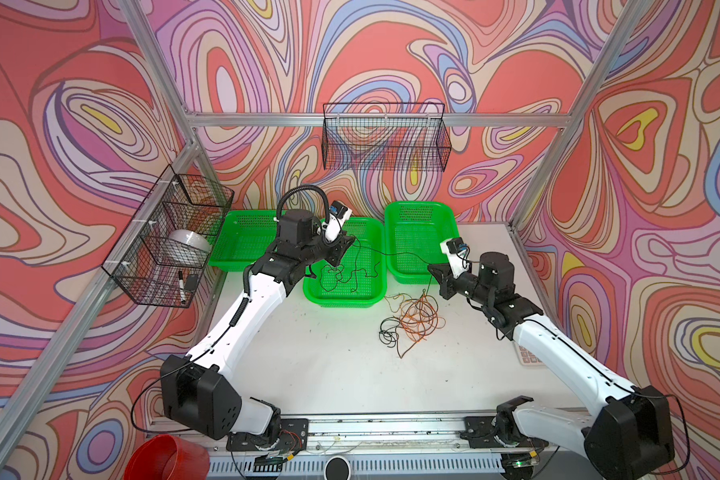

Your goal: Untangle the cables

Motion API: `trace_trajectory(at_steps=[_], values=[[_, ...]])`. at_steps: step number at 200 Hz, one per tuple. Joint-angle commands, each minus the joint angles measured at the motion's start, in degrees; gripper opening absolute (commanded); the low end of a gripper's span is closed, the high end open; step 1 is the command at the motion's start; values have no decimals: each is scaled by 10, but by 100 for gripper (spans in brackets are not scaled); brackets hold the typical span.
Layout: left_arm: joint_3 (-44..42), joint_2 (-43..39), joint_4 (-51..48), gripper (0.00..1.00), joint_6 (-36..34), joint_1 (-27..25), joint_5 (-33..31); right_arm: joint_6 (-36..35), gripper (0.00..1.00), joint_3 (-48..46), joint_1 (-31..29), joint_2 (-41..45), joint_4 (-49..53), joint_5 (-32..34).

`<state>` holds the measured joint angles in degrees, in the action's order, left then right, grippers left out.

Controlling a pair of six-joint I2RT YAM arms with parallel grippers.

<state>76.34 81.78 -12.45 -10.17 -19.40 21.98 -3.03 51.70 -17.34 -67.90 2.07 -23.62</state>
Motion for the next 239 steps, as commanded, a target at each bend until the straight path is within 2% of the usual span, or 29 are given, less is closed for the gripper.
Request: trace_trajectory(at_steps=[1, 7, 10, 13, 17, 33, 54, 93, 128, 168, 193, 205, 219, 225, 230, 239], values=[[-50, -7, 51, 65, 24, 3, -10, 18, 0, 63, -9, -27, 36, -52], [-66, -19, 74, 70, 31, 3, 2, 15, 0, 78, -12, -37, 50, -53], [-75, -25, 88, 80, 36, 3, 9, 14, 0, 86, -15, -41, 55, -53], [-84, -31, 102, 95, 40, 3, 15, 12, 0, 91, -16, -43, 58, -53], [-96, -39, 119, 100, 45, 0, 18, 12, 0, 96, -18, -46, 59, -53], [-121, -68, 154, 100, 41, -21, 29, 18, 0, 99, -18, -51, 36, -64], [-127, -79, 167, 99, 33, -73, 57, 19, 0, 109, -18, -59, 31, -77], [-103, -22, 221, 99, 68, -139, 106, -7, 0, 110, -23, -60, 35, -111], [-40, 50, 167, 95, -2, -153, 102, -40, 0, 105, -28, -55, 44, -148], [11, 93, 123, 94, -114, -168, 24, -83, 0, 107, -29, -50, 75, -184], [29, 112, 109, 86, -151, -173, 27, -97, 0, 108, -29, -49, 80, -190], [41, 122, 89, 77, -169, -176, 38, -95, 0, 107, -29, -48, 71, -191], [45, 125, 70, 61, -187, -178, 61, -97, 0, 104, -30, -48, 64, -189], [43, 125, 69, 45, -191, -178, 64, -96, 0, 102, -29, -48, 60, -188], [38, 122, 74, 36, -191, -179, 66, -96, 0, 101, -30, -47, 58, -187], [30, 119, 85, 29, -194, -179, 70, -96, 0, 99, -30, -47, 54, -188]])
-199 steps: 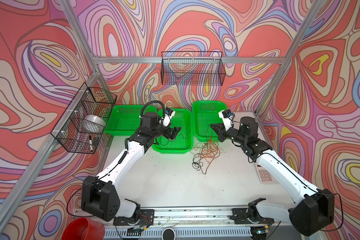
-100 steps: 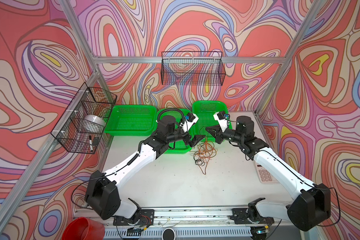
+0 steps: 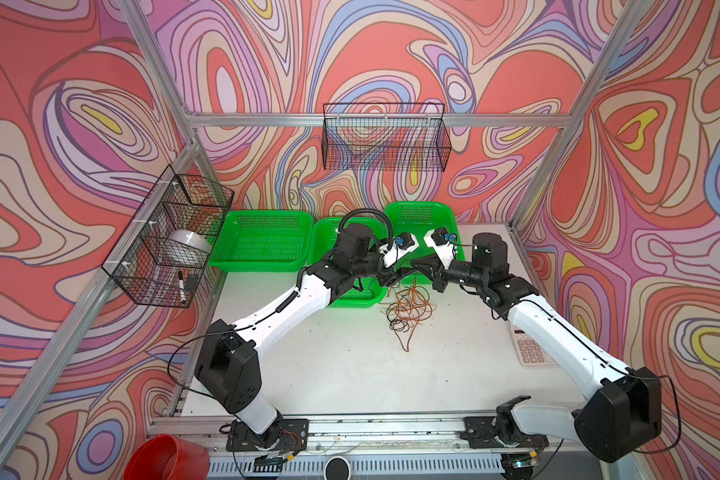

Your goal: Untangle the cables

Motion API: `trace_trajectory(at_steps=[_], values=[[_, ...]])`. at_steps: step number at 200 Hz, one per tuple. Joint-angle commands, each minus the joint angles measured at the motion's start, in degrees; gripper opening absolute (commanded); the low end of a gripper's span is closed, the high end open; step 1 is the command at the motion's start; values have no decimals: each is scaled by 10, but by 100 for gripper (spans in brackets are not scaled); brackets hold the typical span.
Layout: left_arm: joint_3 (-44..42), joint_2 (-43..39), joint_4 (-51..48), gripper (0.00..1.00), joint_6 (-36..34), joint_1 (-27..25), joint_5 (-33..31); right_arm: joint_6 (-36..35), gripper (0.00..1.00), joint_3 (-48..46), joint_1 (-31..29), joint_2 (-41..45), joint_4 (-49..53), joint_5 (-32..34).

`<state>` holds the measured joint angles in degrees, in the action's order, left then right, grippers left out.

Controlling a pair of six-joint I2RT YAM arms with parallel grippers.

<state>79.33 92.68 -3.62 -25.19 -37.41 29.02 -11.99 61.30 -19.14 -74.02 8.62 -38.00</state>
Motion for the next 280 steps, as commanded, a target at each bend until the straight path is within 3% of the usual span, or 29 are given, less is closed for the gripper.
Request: trace_trajectory(at_steps=[1, 12, 31, 85, 94, 101, 126, 135, 147, 174, 224, 280], values=[[-1, 9, -2, 29, -45, 1, 0, -7, 0, 2, -11, 14, -11, -44], [-7, 5, 4, 21, -51, 1, 5, -9, 0, -3, -12, 19, -18, -43], [-15, -2, 9, 0, -65, 0, 1, -22, 0, -14, -11, 28, -22, -33], [-22, -29, 9, 0, -97, 1, -16, -52, 0, -28, -12, 47, 3, 13], [-15, -30, 8, 0, -91, 0, -27, -46, 23, -34, -12, 48, -1, 25], [-8, -32, 7, 0, -84, 0, -37, -41, 35, -44, -11, 49, -10, 35], [-11, -55, 45, 0, -50, -2, -48, 48, 51, -130, -11, 57, -127, 61], [-10, -63, 49, 0, -47, -6, -48, 99, 63, -169, -12, 54, -195, 56], [-8, -70, 50, 0, -45, -14, -50, 146, 65, -212, -22, 37, -280, 66], [6, -78, 55, 0, -26, -17, -53, 139, 60, -224, -80, -46, -313, 127], [98, -74, -3, 0, -53, -11, -103, 217, 41, -288, -86, -117, -408, 200], [186, -64, -51, 0, -57, -3, -100, 238, 0, -321, -88, -124, -474, 212]])
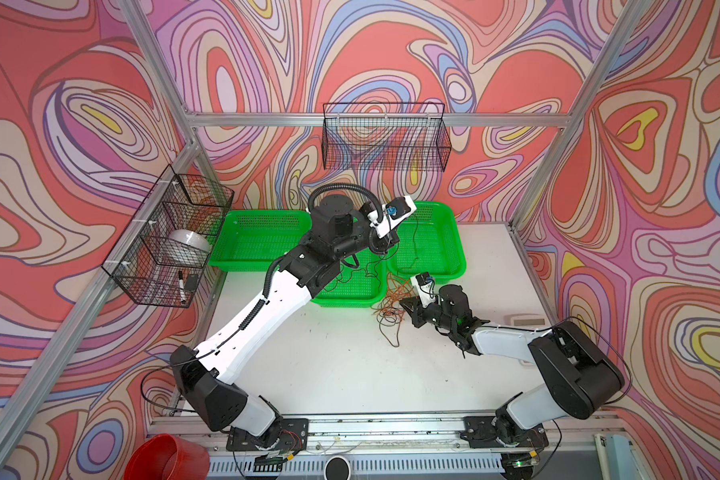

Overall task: Untangle the cables
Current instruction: 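Pinch a red wire in the tangle with the right gripper while left gripper rises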

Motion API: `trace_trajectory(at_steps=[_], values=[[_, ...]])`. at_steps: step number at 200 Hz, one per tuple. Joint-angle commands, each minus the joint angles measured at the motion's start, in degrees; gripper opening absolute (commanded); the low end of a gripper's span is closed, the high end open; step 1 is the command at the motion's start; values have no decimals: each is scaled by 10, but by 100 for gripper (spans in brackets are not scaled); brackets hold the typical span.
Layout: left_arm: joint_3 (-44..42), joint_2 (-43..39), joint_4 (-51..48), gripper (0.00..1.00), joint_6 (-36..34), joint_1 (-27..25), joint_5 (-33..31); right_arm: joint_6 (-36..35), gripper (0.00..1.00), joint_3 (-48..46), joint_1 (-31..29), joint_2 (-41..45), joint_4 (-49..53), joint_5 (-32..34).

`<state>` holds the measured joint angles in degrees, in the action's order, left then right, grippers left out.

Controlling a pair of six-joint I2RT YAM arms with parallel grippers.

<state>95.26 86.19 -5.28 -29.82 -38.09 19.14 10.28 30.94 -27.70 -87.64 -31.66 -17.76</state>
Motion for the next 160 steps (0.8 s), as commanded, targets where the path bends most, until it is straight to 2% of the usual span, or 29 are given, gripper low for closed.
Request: trace_trajectory(at_steps=[1, 14, 33, 75, 98, 130, 160], values=[[28, 1, -35, 0, -11, 4, -2, 15, 0, -19, -2, 13, -72, 9], [37, 4, -38, 0, -19, 5, -8, 11, 0, -21, -3, 27, -58, 24], [65, 12, -55, 0, -30, 15, -30, 4, 0, 2, -3, 49, 47, 75], [129, 38, -85, 0, -4, 79, -53, 11, 0, -15, -2, 119, 119, 131], [183, 55, -111, 0, 7, 106, -51, 8, 0, -7, -2, 128, 179, 164], [225, 75, -127, 0, 13, 134, -54, 15, 0, -9, -2, 128, 201, 190], [206, 104, -130, 0, 47, 172, -21, 7, 0, 0, -3, 145, 216, 199]])
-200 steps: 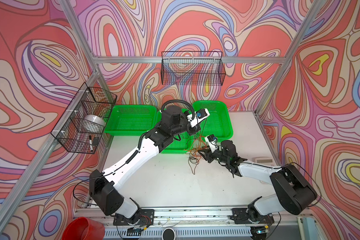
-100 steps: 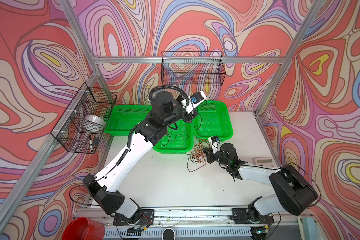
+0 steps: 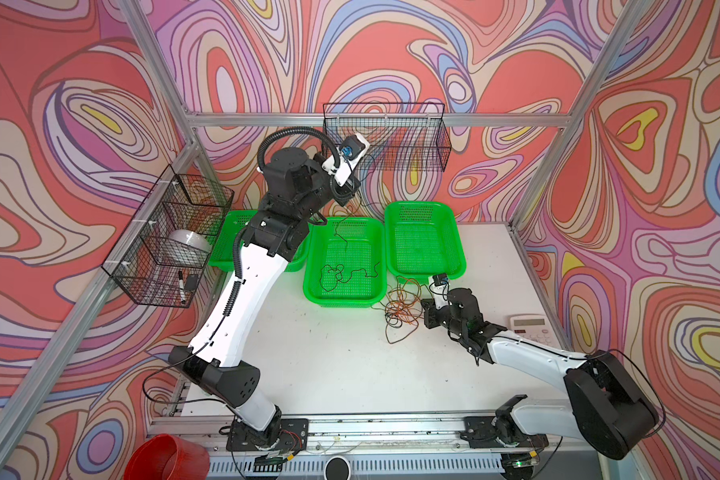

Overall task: Untangle the cables
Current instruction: 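Pinch a red wire in the tangle with the right gripper while left gripper rises, then bring the left gripper to the right gripper and pinch the red wire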

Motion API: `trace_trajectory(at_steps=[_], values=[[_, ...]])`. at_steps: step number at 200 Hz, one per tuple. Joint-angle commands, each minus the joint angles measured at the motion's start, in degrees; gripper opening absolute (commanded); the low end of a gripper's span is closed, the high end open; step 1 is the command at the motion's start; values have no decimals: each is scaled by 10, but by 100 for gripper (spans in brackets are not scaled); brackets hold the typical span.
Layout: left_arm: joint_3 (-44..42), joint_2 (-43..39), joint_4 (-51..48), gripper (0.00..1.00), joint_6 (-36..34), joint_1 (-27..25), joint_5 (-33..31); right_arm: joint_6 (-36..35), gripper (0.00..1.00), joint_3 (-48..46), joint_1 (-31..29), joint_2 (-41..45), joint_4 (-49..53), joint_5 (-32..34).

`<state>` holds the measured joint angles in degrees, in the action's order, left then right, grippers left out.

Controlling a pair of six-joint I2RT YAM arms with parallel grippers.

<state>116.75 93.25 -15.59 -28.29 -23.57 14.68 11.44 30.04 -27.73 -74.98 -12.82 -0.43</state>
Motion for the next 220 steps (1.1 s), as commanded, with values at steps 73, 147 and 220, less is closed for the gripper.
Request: trace_trajectory(at_steps=[73, 147, 220], values=[[-208, 80, 88, 0, 158, 47, 110, -35, 34, 53, -2, 85, 100, 26], [-311, 121, 108, 2, 169, 48, -38, 59, 49, 140, 1, 22, 237, 60], [-434, 33, 208, 84, 206, 48, -41, 164, 52, 103, 29, 40, 283, 67]])
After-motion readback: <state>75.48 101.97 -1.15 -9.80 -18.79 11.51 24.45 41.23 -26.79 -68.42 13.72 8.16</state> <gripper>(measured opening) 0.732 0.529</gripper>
